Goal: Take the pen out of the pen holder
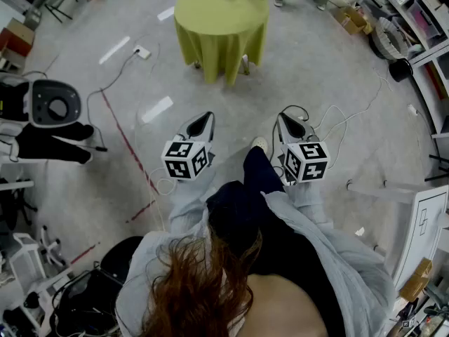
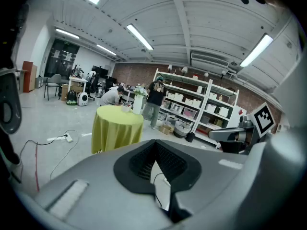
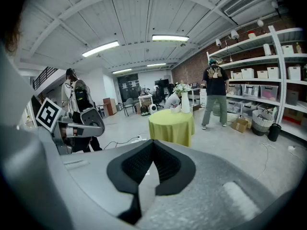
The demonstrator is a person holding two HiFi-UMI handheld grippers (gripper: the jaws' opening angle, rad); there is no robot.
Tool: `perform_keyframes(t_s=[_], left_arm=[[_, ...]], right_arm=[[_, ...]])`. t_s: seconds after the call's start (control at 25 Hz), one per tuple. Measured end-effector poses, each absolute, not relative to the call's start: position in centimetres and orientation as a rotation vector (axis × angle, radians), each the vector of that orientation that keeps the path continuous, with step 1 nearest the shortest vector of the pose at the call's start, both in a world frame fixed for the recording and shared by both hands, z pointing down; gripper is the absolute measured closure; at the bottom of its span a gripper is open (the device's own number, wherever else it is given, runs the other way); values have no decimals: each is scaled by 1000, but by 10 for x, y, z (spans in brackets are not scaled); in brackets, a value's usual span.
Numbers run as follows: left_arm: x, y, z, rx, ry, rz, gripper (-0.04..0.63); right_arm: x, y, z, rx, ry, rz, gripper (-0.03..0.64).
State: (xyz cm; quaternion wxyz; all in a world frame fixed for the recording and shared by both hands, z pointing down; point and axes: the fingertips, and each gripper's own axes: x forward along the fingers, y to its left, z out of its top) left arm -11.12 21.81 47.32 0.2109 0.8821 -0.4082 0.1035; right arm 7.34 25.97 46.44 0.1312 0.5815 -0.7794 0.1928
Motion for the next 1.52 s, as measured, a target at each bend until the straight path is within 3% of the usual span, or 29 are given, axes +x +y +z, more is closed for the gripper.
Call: perform_keyframes(t_s=[0.64,0.72,0.76,0.8,1.2,1.52], left_arm=[[-110,293,472,2518,-1069,348,577],[-111,293,472,2519,-1085,349,577],[-112,292,472,2516,-1095,347,577],[-114,291,472,2512,-1106,343,577],[-109,263,470,2484,-1172,354,577],[-98,181,464,2475,-1226,361,577]], right_arm=[[66,319,460,1722,-2261,556,606],[65,316,456,1740,-2303,569,364],[65,314,453,1749,-2326,569,286],[66,312,449,1764,-2345,556,258],[73,278,441,1723,-2412,490,291],[93,191,443,1683,-2435,503,295]])
